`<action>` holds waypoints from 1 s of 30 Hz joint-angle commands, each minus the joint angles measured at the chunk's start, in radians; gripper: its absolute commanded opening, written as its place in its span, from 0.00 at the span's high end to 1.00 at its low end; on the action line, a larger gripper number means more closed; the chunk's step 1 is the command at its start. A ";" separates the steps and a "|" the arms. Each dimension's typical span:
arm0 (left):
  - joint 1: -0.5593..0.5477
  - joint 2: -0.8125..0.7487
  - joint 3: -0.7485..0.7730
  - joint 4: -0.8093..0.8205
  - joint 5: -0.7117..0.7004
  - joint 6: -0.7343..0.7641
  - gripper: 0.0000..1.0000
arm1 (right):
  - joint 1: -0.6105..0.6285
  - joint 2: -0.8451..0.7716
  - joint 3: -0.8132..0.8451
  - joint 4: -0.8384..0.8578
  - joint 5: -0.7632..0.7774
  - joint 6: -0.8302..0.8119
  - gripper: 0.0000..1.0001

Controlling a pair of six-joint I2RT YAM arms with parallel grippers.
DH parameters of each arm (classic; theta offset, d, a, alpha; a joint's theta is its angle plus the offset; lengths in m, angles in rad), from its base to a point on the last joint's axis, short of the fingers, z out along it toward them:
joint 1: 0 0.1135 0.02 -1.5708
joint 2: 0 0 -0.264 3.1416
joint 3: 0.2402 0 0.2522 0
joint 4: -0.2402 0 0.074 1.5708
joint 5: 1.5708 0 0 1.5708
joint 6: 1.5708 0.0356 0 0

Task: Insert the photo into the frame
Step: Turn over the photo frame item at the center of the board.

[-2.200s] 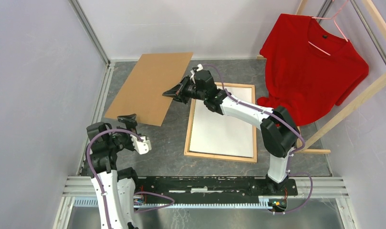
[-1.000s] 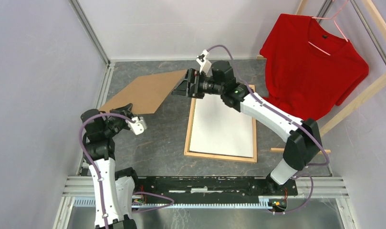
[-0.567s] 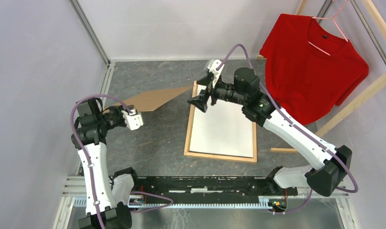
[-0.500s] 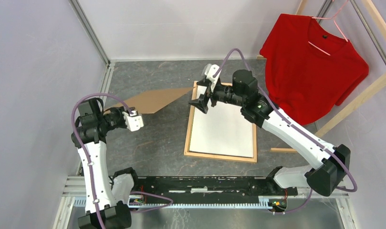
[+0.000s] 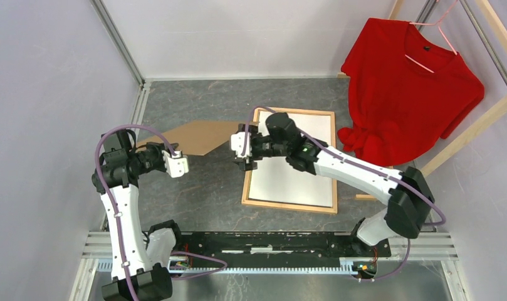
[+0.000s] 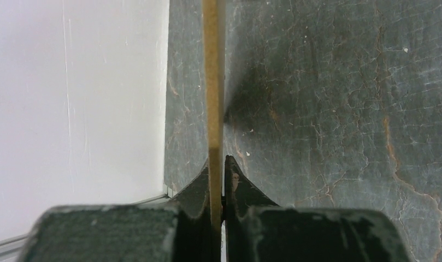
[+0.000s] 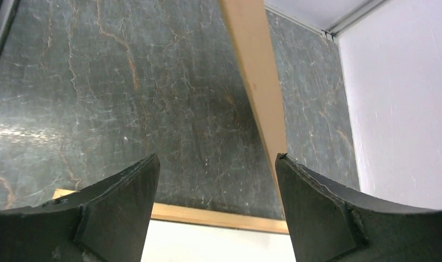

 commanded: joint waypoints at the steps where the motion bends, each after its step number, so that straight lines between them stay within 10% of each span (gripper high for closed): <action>1: -0.001 -0.006 0.049 -0.016 0.073 0.061 0.98 | 0.038 0.073 0.065 0.113 0.065 -0.123 0.18; 10: -0.002 -0.010 0.060 -0.014 0.075 0.084 0.98 | 0.065 0.139 0.026 0.349 0.224 -0.094 0.41; 14: -0.001 -0.002 0.060 -0.015 0.076 0.089 0.98 | 0.064 0.154 0.038 0.352 0.217 -0.083 0.73; 17: -0.002 -0.003 0.055 0.023 0.091 0.037 0.64 | 0.063 0.168 0.070 0.337 0.214 -0.059 1.00; 19: -0.001 -0.020 0.034 0.131 0.112 -0.086 0.04 | 0.064 0.164 0.067 0.365 0.215 -0.032 1.00; 26: -0.002 -0.068 -0.070 0.860 0.050 -0.966 0.00 | 0.050 0.112 0.053 0.554 0.381 0.229 1.00; 30: -0.002 0.019 0.038 0.889 -0.025 -1.254 0.00 | -0.023 0.128 0.199 0.470 0.465 0.491 1.00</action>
